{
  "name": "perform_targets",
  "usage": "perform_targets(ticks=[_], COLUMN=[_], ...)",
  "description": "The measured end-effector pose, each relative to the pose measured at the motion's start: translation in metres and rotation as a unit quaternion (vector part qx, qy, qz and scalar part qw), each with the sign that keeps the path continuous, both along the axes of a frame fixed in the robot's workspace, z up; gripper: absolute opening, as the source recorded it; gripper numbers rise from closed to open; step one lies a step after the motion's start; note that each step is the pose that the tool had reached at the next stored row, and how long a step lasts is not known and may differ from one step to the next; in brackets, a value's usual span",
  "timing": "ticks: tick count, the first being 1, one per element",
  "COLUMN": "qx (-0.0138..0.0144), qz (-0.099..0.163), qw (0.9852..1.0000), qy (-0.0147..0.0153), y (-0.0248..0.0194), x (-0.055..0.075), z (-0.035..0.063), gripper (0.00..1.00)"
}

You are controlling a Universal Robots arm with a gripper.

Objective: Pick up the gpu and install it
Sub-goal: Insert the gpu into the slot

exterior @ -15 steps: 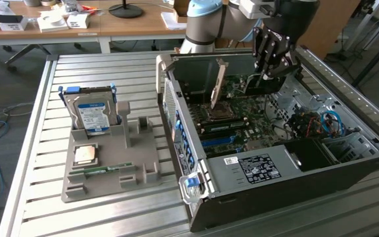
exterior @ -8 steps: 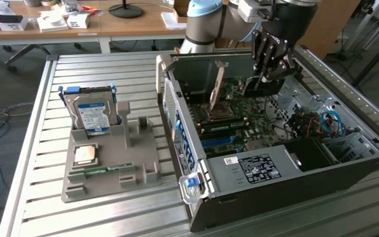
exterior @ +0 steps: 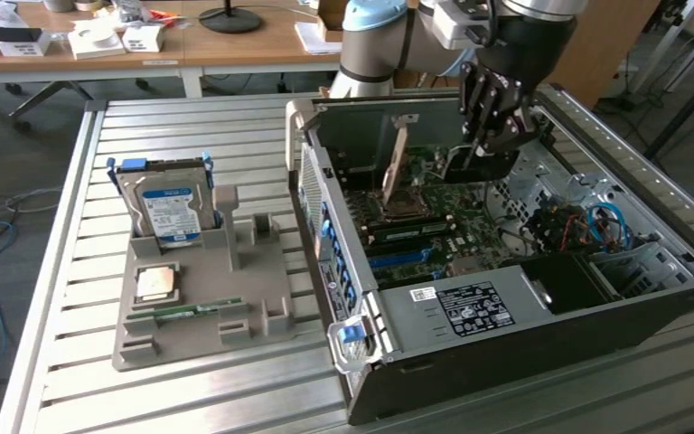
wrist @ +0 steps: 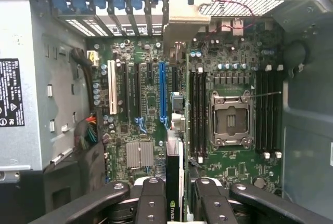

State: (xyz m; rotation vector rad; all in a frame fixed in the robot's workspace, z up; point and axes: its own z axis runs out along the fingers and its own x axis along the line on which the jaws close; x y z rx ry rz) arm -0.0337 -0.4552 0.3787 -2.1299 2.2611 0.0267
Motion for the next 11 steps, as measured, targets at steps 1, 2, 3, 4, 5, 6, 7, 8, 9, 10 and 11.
perform_targets(ticks=[1, 2, 3, 4, 5, 6, 7, 8, 9, 10, 11], qx=[0.0, 0.0, 0.0, 0.0, -0.0001, -0.0001, -0.0001, -0.0001, -0.0001, -0.0001, -0.0001], qz=[-0.002, -0.003, -0.005, -0.006, -0.007, -0.007, -0.007, -0.007, -0.007, -0.007, -0.007], qw=[1.0, 1.0, 1.0, 1.0, 1.0, 1.0, 1.0, 1.0, 1.0, 1.0, 1.0], qy=[0.0, 0.0, 0.0, 0.0, 0.0, 0.0, 0.0, 0.0, 0.0, 0.0, 0.0], y=[0.0, 0.0, 0.0, 0.0, 0.0, 0.0001, 0.0001, 0.0, 0.0, 0.0, 0.0], x=[-0.0001, -0.0002, -0.0003, -0.0003, -0.0003, -0.0003, -0.0003, -0.0004, -0.0004, -0.0004, -0.0004], z=[-0.0012, -0.0025, -0.0039, -0.0052, -0.0061, -0.0067, -0.0068, -0.0068, -0.0068, -0.0069, -0.0069], gripper=[0.26, 0.26, 0.26, 0.26, 0.26, 0.26, 0.26, 0.26, 0.26, 0.26, 0.26])
